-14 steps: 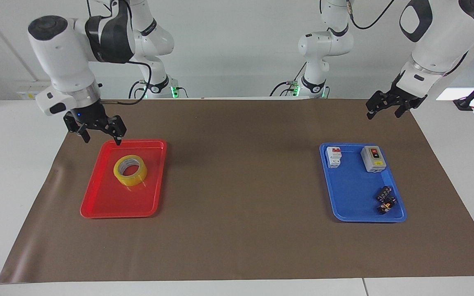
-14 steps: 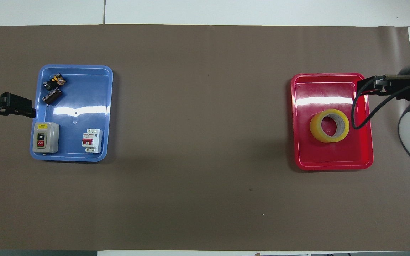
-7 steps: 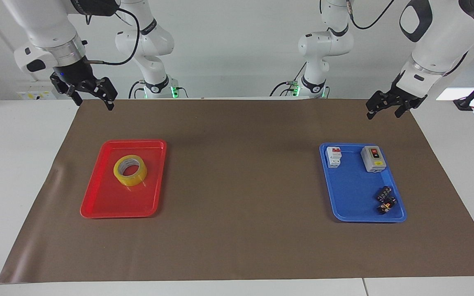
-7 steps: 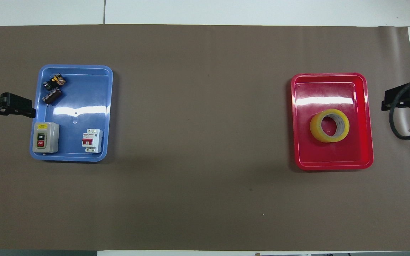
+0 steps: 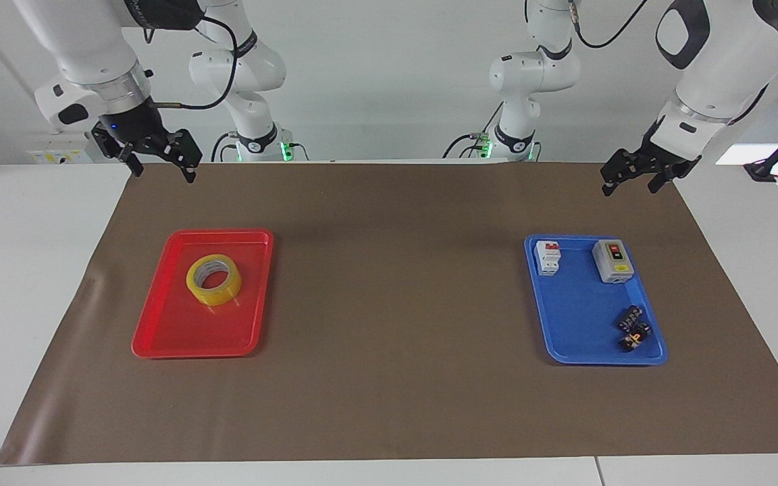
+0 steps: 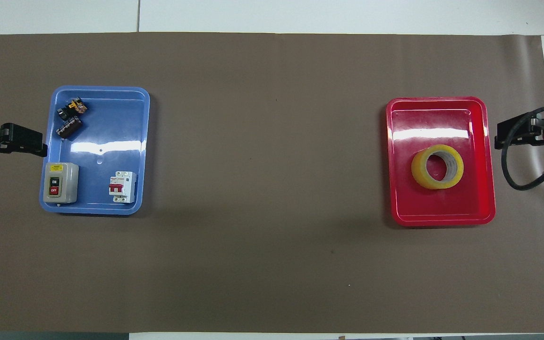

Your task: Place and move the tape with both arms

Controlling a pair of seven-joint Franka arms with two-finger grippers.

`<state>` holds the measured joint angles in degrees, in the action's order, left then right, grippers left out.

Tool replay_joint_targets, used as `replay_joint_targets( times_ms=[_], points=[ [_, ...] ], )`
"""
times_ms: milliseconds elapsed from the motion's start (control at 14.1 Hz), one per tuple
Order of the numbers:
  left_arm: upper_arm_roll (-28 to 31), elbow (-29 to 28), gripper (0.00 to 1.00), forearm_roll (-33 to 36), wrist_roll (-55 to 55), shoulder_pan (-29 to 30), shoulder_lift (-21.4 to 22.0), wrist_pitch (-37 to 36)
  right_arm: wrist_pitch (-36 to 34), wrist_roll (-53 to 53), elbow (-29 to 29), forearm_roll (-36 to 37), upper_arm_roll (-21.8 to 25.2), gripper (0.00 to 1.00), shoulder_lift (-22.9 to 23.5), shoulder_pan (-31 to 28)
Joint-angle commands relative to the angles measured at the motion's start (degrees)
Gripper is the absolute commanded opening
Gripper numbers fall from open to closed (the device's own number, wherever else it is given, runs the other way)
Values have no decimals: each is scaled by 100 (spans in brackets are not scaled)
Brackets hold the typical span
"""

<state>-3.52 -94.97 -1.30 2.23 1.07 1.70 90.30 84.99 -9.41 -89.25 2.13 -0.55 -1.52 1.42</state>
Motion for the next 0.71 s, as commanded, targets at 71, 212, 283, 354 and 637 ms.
replay_joint_targets(
  times_ms=[71,212,283,354,637],
  points=[
    [27,-171,100,-72,-56,16,164,23,-132,176,163,68,-42,100,56,-37],
    [27,-171,100,-72,-47,16,164,23,-131,194,154,68,-42,100,56,-37],
    [27,-171,100,-72,-47,16,164,23,-140,203,154,68,-42,100,56,-37],
    [27,-171,100,-72,-47,16,164,23,-149,211,154,68,-42,100,56,-37],
    [27,-171,100,-72,-47,16,164,23,-131,211,136,68,-42,100,47,-37]
  ],
)
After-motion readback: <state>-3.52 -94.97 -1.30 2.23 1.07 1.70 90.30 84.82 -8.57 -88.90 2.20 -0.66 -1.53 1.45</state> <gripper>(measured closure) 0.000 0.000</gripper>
